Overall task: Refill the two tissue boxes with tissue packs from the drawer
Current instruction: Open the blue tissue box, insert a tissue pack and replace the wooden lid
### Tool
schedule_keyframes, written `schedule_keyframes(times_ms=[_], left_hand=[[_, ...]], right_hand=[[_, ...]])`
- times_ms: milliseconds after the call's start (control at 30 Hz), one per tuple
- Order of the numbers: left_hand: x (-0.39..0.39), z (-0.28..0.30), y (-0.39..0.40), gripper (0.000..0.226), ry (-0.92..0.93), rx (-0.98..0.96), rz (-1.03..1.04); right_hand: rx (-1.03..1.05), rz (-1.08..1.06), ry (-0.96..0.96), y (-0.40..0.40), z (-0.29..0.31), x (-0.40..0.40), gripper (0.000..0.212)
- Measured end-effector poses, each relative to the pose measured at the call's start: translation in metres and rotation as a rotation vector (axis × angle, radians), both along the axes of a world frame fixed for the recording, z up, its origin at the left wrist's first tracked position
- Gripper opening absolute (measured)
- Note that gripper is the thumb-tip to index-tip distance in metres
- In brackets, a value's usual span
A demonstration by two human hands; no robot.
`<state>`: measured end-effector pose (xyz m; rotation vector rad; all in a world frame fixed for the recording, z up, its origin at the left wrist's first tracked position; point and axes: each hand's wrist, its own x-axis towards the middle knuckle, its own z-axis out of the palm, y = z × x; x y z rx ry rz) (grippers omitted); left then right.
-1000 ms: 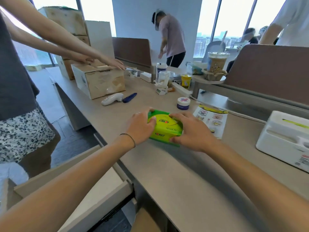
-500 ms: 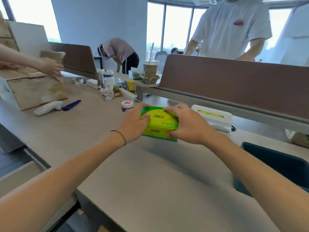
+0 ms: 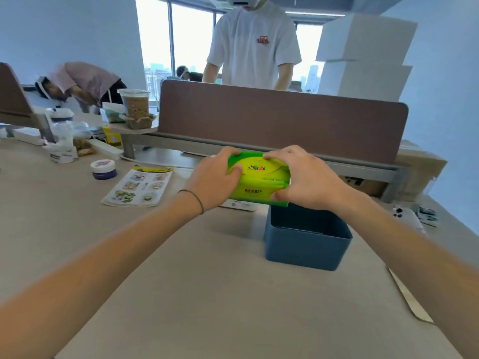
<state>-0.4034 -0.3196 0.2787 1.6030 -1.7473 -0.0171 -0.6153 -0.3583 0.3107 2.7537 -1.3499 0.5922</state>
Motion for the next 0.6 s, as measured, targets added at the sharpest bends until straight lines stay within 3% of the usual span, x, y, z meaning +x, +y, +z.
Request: schedule_keyframes(times_ms=[267, 600], left_hand=[[-0.075, 0.002, -0.001, 0.034, 0.050, -0.007, -0.118], [-0.100, -0.007, 0.001, 0.031, 0.020, 0.065, -0.156]], right_hand=[[0.006, -0.158, 0.046, 0.016, 0.004, -0.079, 0.096], [0.073, -0.179, 0.089, 0.009, -0.017, -0.109, 0.096]])
